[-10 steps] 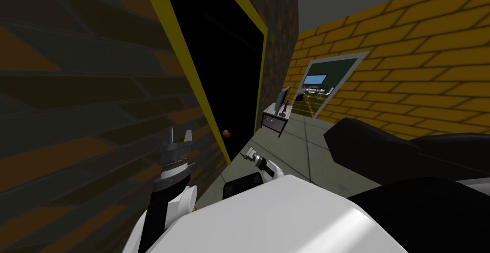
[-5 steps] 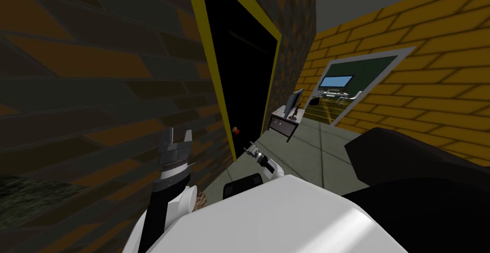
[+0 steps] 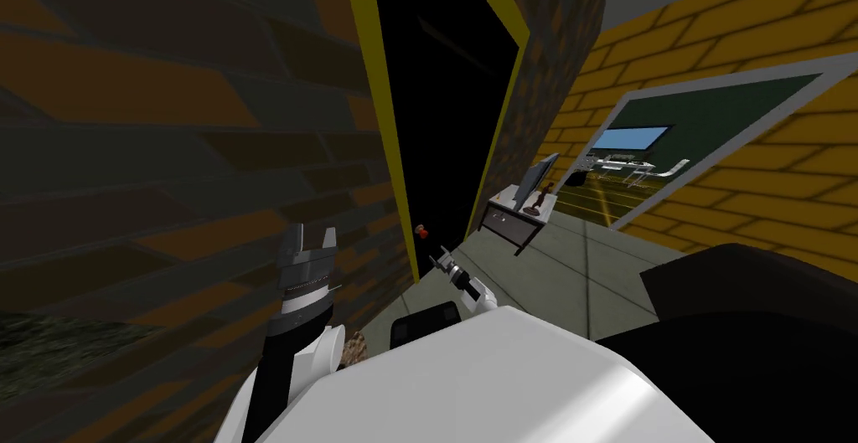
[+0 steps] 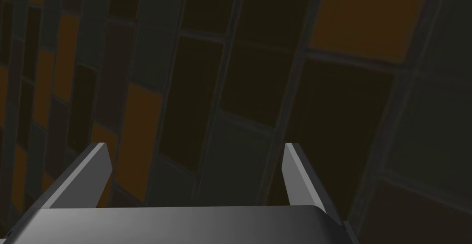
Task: Pull the door open
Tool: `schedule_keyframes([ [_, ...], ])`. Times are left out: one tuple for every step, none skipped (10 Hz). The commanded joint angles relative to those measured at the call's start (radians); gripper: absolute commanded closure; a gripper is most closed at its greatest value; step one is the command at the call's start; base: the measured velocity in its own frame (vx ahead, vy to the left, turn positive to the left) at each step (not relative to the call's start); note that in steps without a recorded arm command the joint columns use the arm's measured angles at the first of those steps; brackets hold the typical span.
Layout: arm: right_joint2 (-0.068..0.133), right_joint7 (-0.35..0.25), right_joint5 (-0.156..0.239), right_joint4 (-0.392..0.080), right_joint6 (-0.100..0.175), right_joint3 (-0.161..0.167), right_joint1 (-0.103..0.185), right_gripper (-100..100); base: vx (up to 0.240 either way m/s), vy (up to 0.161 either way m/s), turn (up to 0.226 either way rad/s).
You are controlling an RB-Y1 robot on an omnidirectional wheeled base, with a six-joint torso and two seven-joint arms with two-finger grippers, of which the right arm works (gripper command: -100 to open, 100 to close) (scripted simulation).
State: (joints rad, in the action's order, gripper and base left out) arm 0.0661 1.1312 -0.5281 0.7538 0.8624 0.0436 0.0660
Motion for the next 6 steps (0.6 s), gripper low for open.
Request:
schedule_keyframes([
  [0.013,0.003,0.018,-0.004,0.000,0.008,0.002,-100,-0.058,0.005,0.311],
  [0.024,0.005,0.037,-0.009,0.001,0.016,0.005,-100,-0.071,0.024,0.304],
  [0.033,0.008,0.052,-0.012,0.002,0.023,0.007,-100,-0.041,0.041,0.235],
  [0.045,0.011,0.075,-0.018,0.003,0.032,0.010,-100,0.032,0.050,0.299],
  [0.054,0.014,0.091,-0.022,0.003,0.039,0.012,-100,0.130,0.044,0.162],
  [0.059,0.016,0.102,-0.025,0.004,0.044,0.013,-100,0.173,0.025,0.035],
])
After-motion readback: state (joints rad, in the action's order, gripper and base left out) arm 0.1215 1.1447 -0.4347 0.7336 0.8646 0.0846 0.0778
